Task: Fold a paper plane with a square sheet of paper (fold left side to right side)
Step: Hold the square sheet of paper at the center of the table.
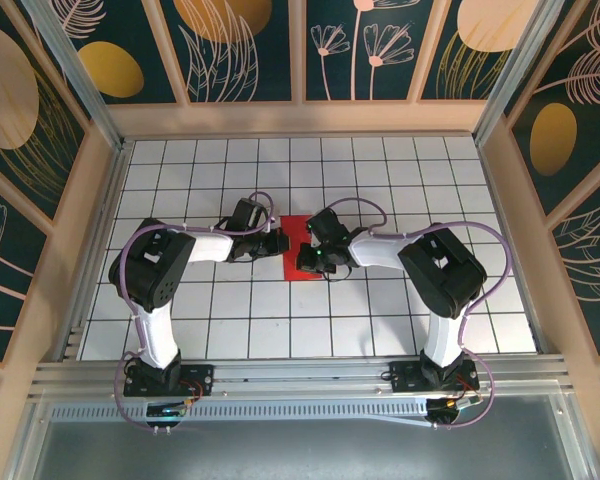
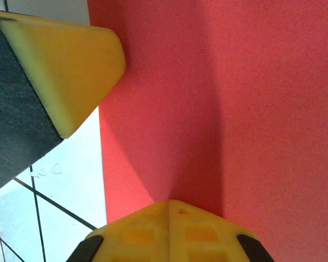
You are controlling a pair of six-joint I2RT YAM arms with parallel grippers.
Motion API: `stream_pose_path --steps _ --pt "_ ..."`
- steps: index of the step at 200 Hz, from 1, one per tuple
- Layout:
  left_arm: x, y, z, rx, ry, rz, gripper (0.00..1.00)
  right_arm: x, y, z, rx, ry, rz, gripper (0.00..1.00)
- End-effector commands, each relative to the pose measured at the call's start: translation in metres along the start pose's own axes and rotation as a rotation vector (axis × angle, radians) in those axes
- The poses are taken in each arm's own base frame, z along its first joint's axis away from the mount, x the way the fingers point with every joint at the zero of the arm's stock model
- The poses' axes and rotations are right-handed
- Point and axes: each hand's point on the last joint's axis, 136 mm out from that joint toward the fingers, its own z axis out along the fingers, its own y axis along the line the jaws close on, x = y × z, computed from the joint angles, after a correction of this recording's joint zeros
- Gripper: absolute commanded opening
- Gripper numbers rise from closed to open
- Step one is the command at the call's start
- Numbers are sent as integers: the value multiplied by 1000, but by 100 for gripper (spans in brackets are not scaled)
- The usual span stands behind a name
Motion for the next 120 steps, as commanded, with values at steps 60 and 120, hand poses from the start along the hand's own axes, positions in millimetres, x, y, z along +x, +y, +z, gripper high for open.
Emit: stream_pose_path --steps 60,120 --pt "24 16 5 -51 58 17 0 -17 -9 -55 27 -68 24 44" --pt "28 15 6 -48 62 22 0 4 -37 -56 -15 -12 112 54"
